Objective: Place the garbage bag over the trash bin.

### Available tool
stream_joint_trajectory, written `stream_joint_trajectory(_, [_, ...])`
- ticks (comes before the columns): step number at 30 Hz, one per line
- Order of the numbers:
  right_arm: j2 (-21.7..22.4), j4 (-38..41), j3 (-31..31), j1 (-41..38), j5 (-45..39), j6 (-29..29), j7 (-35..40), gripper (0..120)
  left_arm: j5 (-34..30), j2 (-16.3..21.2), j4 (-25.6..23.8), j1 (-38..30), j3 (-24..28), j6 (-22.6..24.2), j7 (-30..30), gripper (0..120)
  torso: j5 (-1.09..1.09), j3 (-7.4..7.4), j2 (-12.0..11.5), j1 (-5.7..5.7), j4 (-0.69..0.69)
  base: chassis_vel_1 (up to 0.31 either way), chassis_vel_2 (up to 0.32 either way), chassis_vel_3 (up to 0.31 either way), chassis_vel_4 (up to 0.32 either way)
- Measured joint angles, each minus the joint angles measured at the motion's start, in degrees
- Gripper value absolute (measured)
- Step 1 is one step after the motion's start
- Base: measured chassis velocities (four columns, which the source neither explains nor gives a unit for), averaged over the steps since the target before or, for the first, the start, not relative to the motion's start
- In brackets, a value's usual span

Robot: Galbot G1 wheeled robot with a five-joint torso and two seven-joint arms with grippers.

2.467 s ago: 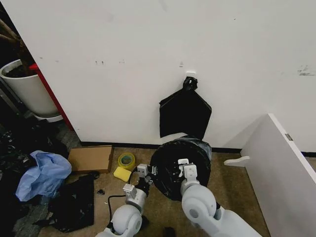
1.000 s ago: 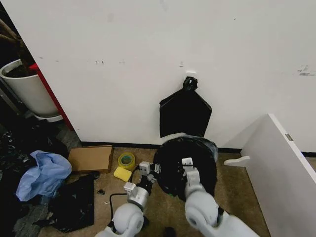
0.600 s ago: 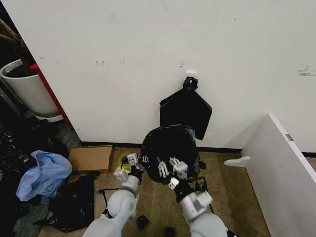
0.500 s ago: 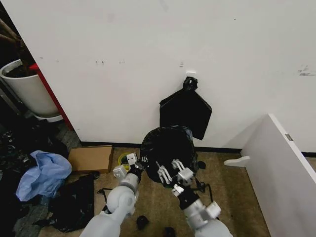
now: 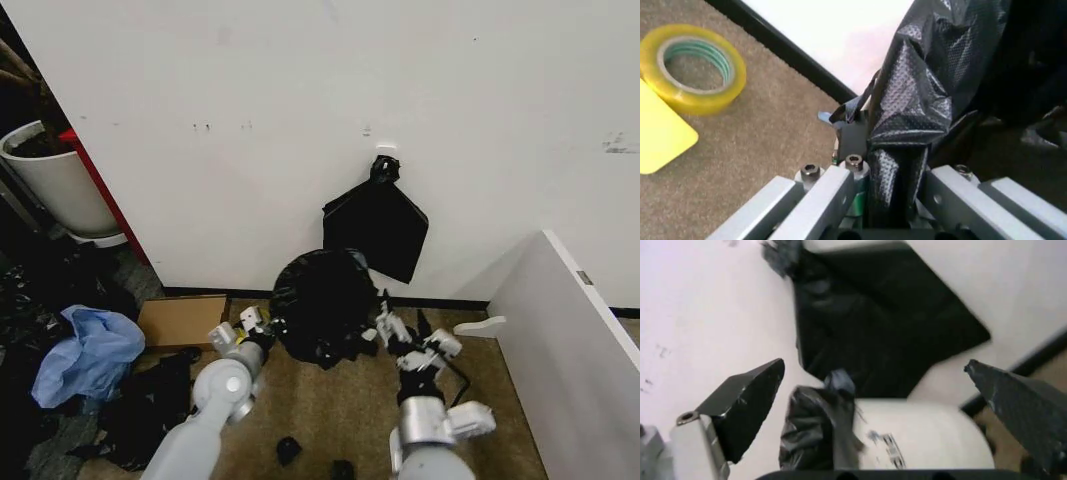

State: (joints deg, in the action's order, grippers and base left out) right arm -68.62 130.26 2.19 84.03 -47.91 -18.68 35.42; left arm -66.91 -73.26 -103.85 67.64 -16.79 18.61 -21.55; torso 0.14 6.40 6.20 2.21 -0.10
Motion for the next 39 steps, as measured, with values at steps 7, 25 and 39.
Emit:
stream_joint_trajectory(7, [1.6, -2.1, -0.6, 3.4, -6.8, 0.7, -10.9, 100, -0.1, 0.2, -2.2, 1.1, -0.8, -0.1, 0.3, 0, 0.01, 0.0, 0.0, 0.0, -0.01, 0.0, 0.0, 0.0, 0.0])
stream_joint_trajectory(25, [0.6, -4.7, -1.2, 2.4, -8.5, 2.8, -11.9, 62, 0.4, 0.3, -4.6, 2.2, -0.9, -0.6, 0.6, 0, 0.0, 0.0, 0.0, 0.0, -0.01, 0.0, 0.0, 0.0, 0.0])
stream_joint_trajectory(39, [-0.1, -6.3, -1.3, 2.2, -9.3, 0.6, -14.3, 5, 1.4, -0.1, -5.3, 2.8, -0.5, -0.7, 0.7, 0, 0.0, 0.0, 0.0, 0.0, -0.01, 0.0, 0.0, 0.0, 0.0])
